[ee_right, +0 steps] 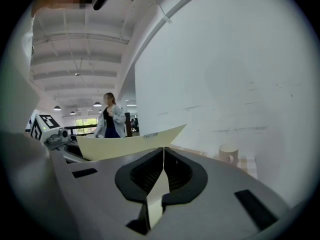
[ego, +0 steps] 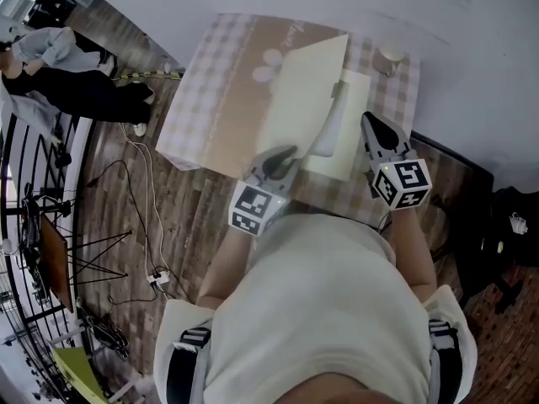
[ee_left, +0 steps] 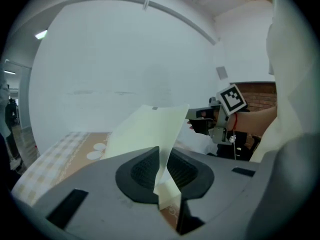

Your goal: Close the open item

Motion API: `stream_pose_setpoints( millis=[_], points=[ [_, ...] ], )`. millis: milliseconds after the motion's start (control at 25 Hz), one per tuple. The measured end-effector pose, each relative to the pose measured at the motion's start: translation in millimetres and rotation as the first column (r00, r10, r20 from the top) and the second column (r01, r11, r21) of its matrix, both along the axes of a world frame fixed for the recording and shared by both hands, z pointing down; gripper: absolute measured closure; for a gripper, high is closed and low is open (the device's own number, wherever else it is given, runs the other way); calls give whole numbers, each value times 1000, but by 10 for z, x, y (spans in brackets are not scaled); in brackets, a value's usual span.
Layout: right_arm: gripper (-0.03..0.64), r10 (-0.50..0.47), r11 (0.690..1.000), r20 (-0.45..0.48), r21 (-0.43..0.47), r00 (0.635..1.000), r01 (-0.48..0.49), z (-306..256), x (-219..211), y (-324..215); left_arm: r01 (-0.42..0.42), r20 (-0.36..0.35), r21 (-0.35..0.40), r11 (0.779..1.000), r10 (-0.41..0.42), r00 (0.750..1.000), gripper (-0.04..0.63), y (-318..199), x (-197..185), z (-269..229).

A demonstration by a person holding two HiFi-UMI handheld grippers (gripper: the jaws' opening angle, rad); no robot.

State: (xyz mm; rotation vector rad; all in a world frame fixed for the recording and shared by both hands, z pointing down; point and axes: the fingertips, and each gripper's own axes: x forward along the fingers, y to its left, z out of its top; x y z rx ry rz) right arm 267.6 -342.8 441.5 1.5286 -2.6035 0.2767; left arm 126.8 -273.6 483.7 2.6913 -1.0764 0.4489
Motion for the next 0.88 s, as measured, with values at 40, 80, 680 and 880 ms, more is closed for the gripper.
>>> stream_pose_setpoints(
  millis=[40,80,680,880],
  points=[
    [615,3,1000,-5,-1,1000,-3,2,17,-26,-10,-6,-9,1000,10,1000,560,12,42,30],
    [615,4,1000,-10,-1,1000,-4,2,30,-50,-18,-10,-18,1000,18,1000,558,24,72,71],
    [615,-21,997,-114,-79,993,12,330,13,-376,-158,90,-115,981,168,982,545,166,494,519],
    [615,-5,990,-155,-140,988,-17,564,154,-420,-193,162,-146,970,216,963,540,180,599,694]
  ],
)
